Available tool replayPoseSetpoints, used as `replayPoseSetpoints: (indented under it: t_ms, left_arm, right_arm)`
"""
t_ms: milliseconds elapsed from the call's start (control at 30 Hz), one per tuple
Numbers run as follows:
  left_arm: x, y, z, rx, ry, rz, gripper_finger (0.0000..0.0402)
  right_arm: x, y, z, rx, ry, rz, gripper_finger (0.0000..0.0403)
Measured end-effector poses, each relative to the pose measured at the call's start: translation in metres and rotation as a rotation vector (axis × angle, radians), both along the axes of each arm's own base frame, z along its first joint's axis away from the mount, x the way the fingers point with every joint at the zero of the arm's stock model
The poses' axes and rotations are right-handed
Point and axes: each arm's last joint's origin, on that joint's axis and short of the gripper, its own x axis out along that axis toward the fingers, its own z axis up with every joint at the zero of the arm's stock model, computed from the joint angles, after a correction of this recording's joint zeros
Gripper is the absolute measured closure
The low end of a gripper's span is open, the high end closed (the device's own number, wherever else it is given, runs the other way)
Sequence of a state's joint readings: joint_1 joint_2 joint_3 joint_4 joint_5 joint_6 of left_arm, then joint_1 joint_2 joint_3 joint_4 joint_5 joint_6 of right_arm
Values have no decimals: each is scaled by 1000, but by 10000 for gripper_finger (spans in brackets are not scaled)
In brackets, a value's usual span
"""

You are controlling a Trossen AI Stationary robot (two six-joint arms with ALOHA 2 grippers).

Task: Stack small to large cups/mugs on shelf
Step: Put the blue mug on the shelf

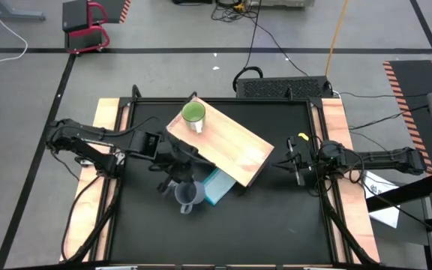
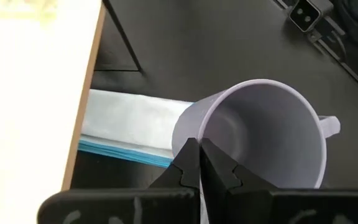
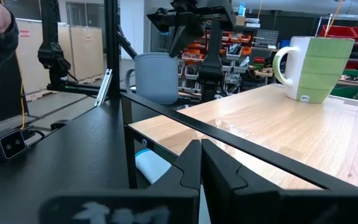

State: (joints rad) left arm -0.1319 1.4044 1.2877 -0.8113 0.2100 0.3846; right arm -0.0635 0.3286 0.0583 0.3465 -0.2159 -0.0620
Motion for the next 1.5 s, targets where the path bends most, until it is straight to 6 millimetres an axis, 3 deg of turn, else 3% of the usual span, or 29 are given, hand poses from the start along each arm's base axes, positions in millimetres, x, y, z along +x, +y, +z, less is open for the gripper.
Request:
replayPoseSetpoints:
  t_ms: [233,767,1500]
  left_arm:
    - [5,9,5,9,-59,13,401]
    - [10,29,54,37,-233,49,401]
    - [17,75,53,78,-249,188,401]
  right_arm:
    - [0,0,0,-1,0,0,403]
    - [0,0,0,13,2,0,403]
    - [0,0,-1,14,11,0,403]
